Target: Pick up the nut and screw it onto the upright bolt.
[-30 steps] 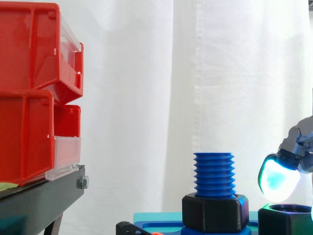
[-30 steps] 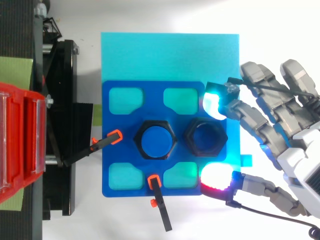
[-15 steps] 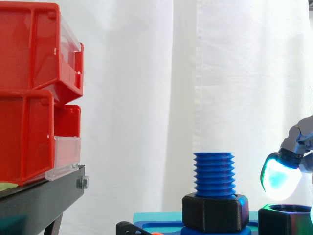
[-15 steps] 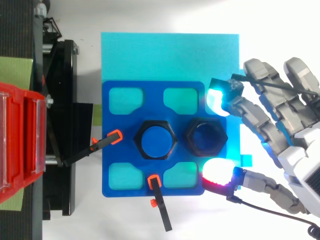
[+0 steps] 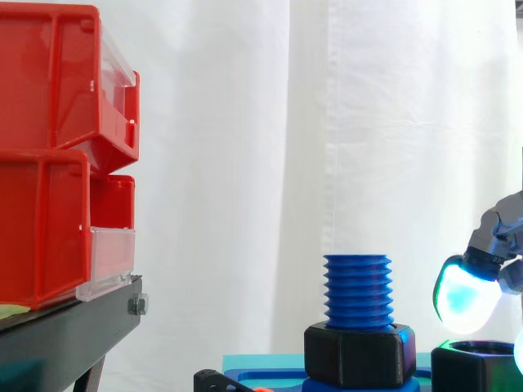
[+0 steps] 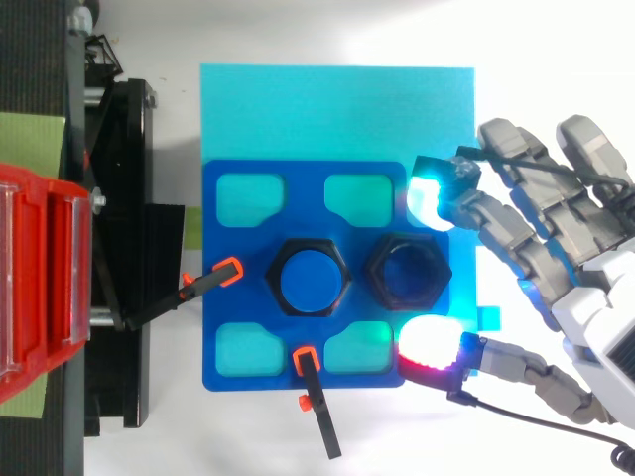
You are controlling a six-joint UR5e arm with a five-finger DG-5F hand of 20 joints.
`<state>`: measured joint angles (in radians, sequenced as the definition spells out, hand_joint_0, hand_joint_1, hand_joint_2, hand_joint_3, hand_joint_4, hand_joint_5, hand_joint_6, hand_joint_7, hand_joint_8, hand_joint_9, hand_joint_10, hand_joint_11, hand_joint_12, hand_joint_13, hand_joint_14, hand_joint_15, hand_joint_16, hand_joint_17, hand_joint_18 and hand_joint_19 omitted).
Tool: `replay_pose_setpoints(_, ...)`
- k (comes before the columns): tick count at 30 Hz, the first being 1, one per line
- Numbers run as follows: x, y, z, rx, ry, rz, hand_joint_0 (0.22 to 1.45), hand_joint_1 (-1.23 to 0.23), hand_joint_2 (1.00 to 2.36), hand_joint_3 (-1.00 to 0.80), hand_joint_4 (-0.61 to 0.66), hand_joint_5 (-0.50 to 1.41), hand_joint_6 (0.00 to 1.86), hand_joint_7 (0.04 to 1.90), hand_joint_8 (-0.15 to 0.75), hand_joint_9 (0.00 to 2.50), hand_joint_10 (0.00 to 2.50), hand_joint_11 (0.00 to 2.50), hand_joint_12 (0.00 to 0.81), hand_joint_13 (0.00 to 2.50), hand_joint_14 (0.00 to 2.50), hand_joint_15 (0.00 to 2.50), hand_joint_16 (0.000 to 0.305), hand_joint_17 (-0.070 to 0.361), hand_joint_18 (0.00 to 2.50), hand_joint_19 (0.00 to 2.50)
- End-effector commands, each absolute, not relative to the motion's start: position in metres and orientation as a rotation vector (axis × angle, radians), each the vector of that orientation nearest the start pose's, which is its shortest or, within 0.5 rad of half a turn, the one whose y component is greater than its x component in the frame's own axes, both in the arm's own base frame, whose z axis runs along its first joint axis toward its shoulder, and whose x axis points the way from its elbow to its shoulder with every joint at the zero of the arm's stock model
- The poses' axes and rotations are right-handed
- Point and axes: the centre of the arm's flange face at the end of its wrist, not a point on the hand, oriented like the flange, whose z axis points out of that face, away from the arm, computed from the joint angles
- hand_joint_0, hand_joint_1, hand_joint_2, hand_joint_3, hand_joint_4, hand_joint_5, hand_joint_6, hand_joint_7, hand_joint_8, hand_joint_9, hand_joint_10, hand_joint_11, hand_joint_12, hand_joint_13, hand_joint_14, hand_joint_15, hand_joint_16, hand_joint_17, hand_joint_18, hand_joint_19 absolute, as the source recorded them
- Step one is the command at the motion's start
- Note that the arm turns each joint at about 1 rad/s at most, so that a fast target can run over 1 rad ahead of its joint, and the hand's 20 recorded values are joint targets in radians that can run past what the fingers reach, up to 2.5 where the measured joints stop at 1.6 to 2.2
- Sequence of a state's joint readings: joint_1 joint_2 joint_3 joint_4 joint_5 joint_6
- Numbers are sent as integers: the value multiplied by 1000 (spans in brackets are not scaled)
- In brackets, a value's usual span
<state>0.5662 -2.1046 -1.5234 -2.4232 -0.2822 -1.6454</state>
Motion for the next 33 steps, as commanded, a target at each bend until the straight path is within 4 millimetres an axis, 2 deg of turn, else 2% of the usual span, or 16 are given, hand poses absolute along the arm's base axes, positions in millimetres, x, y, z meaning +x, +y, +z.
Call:
replay_pose_setpoints(1,640,135,254,659,1374,-453,400,-610,1000,-500,174,-239,502,799,255,273,0,0,334,430,0,0,41,92,235,0)
replay_pose_setpoints(33,635,133,243,687,1355,-401,401,-609,1000,-500,178,-236,502,801,256,289,0,0,333,453,0,0,41,91,266,0)
